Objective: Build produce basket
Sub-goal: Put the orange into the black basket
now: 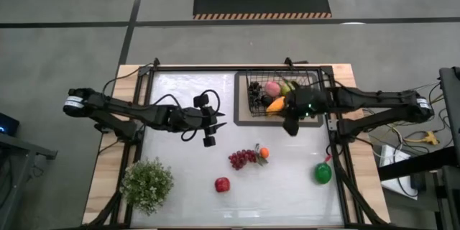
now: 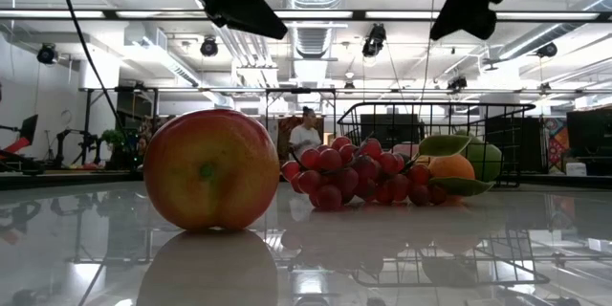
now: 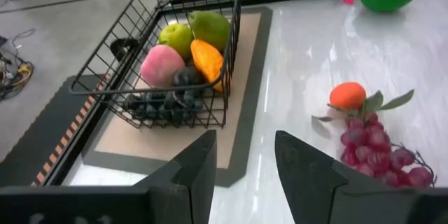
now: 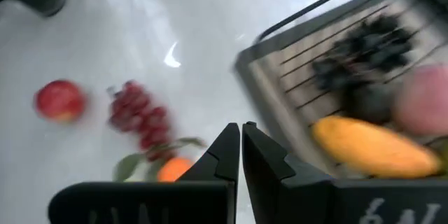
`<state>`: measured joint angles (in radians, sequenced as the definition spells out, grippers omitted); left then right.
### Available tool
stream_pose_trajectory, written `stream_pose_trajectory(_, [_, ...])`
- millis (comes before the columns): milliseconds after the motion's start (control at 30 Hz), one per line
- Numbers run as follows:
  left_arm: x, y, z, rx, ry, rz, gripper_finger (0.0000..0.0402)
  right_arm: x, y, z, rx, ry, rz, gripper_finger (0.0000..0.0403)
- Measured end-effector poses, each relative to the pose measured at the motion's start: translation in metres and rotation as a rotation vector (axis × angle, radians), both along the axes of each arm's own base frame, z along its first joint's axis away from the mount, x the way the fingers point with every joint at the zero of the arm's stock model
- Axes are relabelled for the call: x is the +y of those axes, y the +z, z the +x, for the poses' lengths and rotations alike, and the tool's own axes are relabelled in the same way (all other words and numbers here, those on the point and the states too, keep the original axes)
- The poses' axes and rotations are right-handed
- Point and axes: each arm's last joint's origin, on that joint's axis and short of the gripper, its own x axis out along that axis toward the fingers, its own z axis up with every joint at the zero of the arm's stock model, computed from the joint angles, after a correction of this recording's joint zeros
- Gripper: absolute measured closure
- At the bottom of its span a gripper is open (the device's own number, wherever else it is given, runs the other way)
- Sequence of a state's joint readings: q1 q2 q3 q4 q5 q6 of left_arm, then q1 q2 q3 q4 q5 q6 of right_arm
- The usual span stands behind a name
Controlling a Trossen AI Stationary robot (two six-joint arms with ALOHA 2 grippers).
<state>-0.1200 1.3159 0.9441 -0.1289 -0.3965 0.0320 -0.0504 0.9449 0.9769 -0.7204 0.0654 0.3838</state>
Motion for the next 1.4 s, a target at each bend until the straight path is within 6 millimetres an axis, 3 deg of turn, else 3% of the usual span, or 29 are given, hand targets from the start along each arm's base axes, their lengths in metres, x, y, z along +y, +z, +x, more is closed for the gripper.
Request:
stream_pose_trajectory(167, [0.000, 0.001, 0.000, -0.010, -0.001, 0.002, 0.0273, 0.023, -0.008, 0.010, 0.039, 0.043, 0.071, 0.0394])
stream_pose_trajectory(400, [0.000, 0.001, 0.001, -0.015, -0.002, 0.003, 0.0273, 0.040, -0.028, 0.022, 0.164, -0.055, 0.210, 0.0378])
stream_pose_trajectory(800, [0.000, 0.001, 0.001, -0.015, -0.002, 0.004, 0.0273, 0.059, -0.069, 0.047, 0.378, -0.170, 0.261, 0.0229])
stream_pose_trajectory(933, [0.000, 0.001, 0.000, -0.014, -0.002, 0.004, 0.0273, 0.065, -0.082, 0.057, 0.427, -0.207, 0.261, 0.0198])
stream_pose_trajectory(1400, [0.000, 0.001, 0.000, -0.013, -0.003, 0.007, 0.0273, 0.087, -0.111, 0.099, 0.528, -0.163, 0.209, 0.0197])
